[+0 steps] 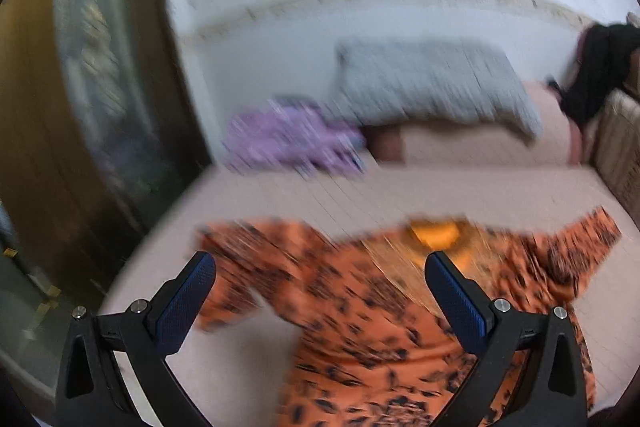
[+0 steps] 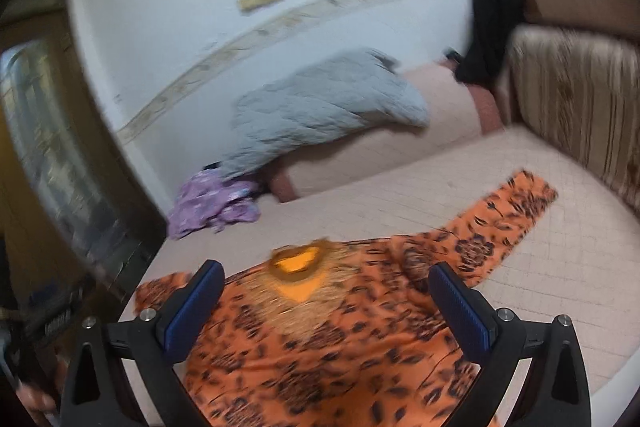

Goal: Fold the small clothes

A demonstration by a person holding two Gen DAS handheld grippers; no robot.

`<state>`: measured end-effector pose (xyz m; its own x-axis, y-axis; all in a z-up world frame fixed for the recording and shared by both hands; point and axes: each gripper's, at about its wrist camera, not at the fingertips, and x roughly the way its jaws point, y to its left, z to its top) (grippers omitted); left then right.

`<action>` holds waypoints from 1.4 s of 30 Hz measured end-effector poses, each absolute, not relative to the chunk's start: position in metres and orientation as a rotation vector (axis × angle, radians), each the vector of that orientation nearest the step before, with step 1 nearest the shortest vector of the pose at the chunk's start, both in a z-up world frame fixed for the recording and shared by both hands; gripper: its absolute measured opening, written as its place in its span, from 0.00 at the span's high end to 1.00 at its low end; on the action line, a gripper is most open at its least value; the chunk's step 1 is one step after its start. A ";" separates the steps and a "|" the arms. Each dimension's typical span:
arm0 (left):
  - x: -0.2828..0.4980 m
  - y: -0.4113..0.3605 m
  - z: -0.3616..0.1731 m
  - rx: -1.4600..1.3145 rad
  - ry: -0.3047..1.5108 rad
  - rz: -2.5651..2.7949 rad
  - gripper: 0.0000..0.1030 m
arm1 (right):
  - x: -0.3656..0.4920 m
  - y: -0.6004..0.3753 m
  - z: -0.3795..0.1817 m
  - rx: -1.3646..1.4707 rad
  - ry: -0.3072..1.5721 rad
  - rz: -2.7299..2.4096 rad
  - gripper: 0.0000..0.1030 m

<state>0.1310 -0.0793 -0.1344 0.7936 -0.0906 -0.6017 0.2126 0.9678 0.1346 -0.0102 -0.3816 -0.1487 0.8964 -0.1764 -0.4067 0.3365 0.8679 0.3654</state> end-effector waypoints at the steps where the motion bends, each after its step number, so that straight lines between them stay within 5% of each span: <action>1: 0.145 -0.087 -0.154 0.193 0.693 -0.199 0.00 | -0.004 -0.401 -0.158 0.482 0.384 -0.295 0.00; 5: 0.196 -0.124 -0.248 0.206 0.954 -0.254 0.00 | 0.011 -0.527 -0.238 0.824 0.423 -0.420 0.03; 7: 0.213 -0.138 -0.286 0.230 1.024 -0.245 0.00 | 0.008 -0.567 -0.286 1.017 0.431 -0.422 0.24; 9: 0.224 -0.150 -0.307 0.252 1.036 -0.241 0.00 | 0.006 -0.603 -0.330 1.148 0.435 -0.464 0.29; 18: 0.255 -0.165 -0.348 0.255 1.109 -0.275 0.00 | 0.042 -0.701 -0.408 1.356 0.399 -0.615 0.33; 22: 0.253 -0.163 -0.351 0.227 1.073 -0.272 0.00 | 0.067 -0.722 -0.406 1.271 0.395 -0.656 0.40; 23: 0.251 -0.163 -0.351 0.221 1.062 -0.270 0.00 | 0.077 -0.726 -0.407 1.230 0.418 -0.662 0.46; 25: 0.249 -0.164 -0.352 0.208 1.048 -0.264 0.00 | 0.086 -0.731 -0.413 1.197 0.427 -0.673 0.78; 28: 0.249 -0.167 -0.353 0.215 1.059 -0.261 0.00 | 0.084 -0.736 -0.420 1.248 0.382 -0.651 0.93; 42: 0.273 -0.095 -0.274 0.158 0.877 -0.005 0.00 | 0.127 -0.527 -0.267 1.176 0.239 0.100 0.94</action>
